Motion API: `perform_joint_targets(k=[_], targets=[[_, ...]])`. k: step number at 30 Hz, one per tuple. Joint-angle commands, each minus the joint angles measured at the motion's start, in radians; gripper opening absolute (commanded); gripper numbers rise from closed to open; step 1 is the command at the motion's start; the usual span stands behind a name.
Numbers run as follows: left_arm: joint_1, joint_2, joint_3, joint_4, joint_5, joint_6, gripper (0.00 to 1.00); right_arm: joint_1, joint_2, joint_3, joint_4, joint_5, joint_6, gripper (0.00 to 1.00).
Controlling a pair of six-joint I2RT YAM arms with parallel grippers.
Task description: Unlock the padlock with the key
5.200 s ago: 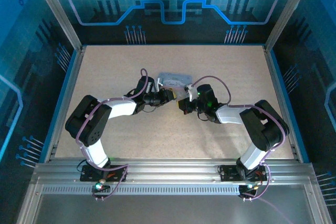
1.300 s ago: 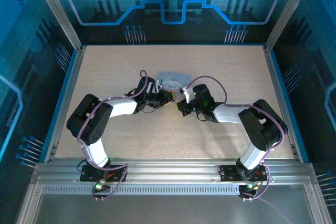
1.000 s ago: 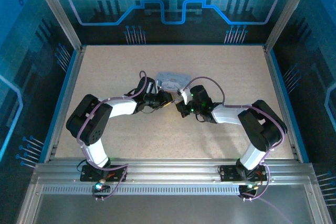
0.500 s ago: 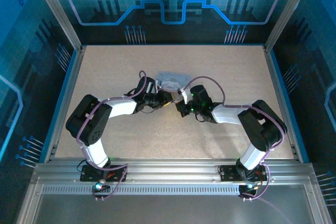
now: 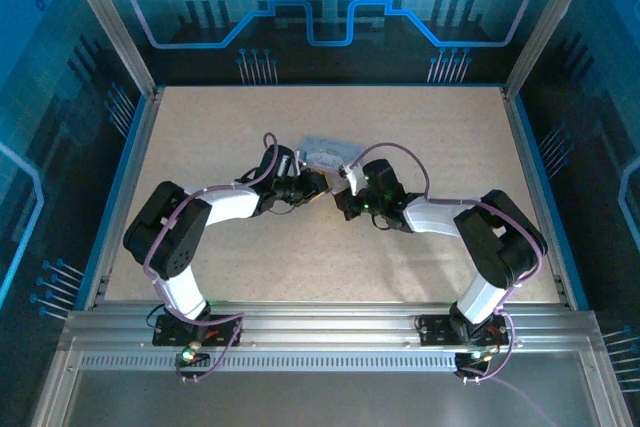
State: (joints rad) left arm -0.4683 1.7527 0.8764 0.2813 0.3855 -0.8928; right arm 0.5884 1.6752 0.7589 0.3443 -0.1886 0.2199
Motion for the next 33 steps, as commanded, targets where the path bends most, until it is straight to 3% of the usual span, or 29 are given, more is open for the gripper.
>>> perform_joint_targets(k=[1,14,33], targets=[[-0.036,-0.016,0.017,-0.036,0.089,-0.028,0.11,0.032,-0.055,0.019,0.195,-0.051,-0.022,0.0],[-0.035,-0.016,0.029,-0.059,0.089,-0.037,0.1,0.081,-0.048,0.017,0.175,0.068,-0.092,0.0],[-0.038,-0.015,0.046,-0.079,0.098,-0.045,0.1,0.089,-0.06,0.062,0.279,0.058,-0.067,0.0]])
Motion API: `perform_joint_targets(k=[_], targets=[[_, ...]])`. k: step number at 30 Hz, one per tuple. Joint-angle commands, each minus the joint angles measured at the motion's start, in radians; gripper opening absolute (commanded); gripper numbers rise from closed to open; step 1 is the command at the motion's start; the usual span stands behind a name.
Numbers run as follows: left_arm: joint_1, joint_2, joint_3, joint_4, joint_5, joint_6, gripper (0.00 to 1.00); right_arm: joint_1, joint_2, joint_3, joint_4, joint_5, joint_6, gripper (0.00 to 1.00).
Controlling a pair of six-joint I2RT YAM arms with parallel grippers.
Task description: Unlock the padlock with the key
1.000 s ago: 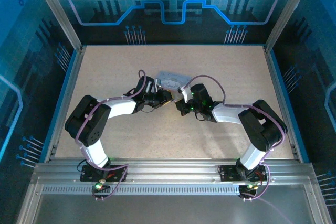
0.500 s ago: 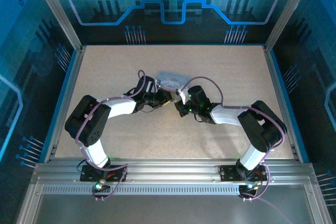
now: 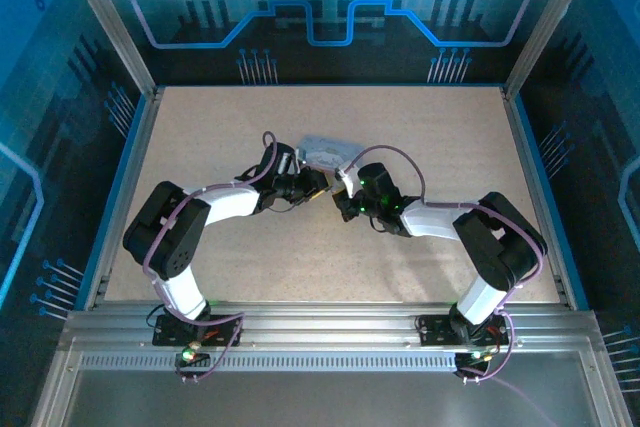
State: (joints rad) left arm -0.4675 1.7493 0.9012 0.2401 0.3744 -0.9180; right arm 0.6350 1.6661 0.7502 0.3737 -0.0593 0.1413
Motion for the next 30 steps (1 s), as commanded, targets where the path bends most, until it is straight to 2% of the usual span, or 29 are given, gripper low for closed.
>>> perform_joint_targets(k=[1,9,21,30], targets=[[-0.039,-0.01,0.022,-0.038,0.109,-0.019,0.11,0.042,-0.051,0.075,0.252,-0.075,0.014,0.0],[-0.038,-0.014,0.014,-0.023,0.107,-0.026,0.11,0.014,-0.045,0.075,0.269,-0.149,0.077,0.0],[-0.037,-0.018,0.014,-0.018,0.104,-0.018,0.11,-0.086,-0.025,-0.007,0.311,-0.331,0.188,0.0],[-0.025,-0.026,0.004,-0.027,0.094,-0.013,0.11,-0.086,-0.063,-0.035,0.218,-0.301,0.11,0.0]])
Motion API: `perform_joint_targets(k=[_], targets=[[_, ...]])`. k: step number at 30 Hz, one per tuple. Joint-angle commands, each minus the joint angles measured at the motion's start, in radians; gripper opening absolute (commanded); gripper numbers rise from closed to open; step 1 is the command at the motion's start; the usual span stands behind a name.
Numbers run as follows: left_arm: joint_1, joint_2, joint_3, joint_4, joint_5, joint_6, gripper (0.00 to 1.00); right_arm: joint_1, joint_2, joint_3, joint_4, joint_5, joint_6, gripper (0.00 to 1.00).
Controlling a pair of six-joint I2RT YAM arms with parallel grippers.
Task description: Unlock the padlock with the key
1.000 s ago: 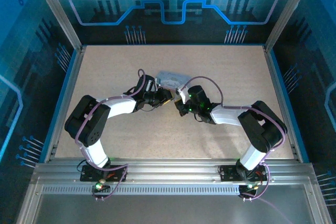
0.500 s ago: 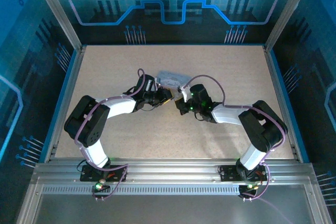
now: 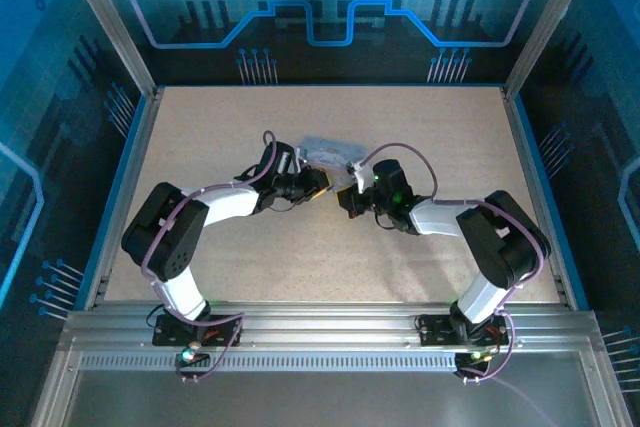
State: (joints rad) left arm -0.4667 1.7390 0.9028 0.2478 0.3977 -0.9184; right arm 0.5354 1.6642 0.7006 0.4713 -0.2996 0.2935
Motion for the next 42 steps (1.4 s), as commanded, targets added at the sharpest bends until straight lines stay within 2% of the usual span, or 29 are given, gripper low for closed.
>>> perform_joint_targets(k=[1,15,33,42], targets=[[-0.026,-0.015,0.002,-0.037,0.071,-0.011,0.11,0.015,-0.066,0.011,0.107,-0.055,-0.051,0.0],[-0.025,-0.006,0.008,-0.044,0.058,-0.004,0.11,0.058,-0.107,-0.04,-0.011,0.02,-0.131,0.0],[-0.024,-0.001,0.011,-0.043,0.052,-0.006,0.11,0.08,-0.147,-0.113,-0.036,0.063,-0.115,0.0],[-0.024,-0.006,0.01,-0.041,0.052,-0.006,0.1,0.055,-0.161,-0.109,-0.079,0.103,-0.12,0.0]])
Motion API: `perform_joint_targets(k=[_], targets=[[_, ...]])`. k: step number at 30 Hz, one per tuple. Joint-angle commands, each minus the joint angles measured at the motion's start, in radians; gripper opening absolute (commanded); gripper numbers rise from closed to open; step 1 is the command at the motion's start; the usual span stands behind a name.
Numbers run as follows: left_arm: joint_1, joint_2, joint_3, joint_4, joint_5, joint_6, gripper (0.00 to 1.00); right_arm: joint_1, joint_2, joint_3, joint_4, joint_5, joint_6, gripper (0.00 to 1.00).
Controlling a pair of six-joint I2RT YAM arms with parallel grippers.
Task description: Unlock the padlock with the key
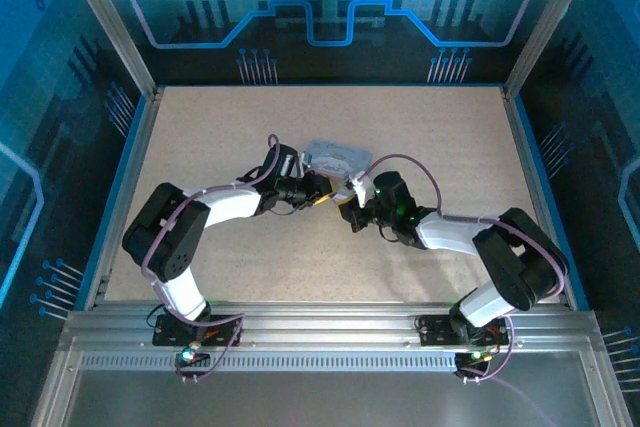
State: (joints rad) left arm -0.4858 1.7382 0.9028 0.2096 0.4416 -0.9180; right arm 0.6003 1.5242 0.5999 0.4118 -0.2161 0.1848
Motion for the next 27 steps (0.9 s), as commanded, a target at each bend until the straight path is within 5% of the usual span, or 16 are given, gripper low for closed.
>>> perform_joint_targets(k=[1,19,27], targets=[[-0.005,-0.005,0.01,-0.003,0.009,-0.007,0.11,-0.012,-0.019,-0.006,-0.023,0.022,-0.014,0.0],[-0.005,-0.016,0.01,-0.004,0.014,-0.011,0.11,-0.03,-0.052,0.021,-0.136,0.126,-0.078,0.0],[-0.005,-0.014,0.018,-0.014,0.015,-0.007,0.11,-0.078,-0.053,-0.003,-0.078,-0.024,-0.043,0.0]])
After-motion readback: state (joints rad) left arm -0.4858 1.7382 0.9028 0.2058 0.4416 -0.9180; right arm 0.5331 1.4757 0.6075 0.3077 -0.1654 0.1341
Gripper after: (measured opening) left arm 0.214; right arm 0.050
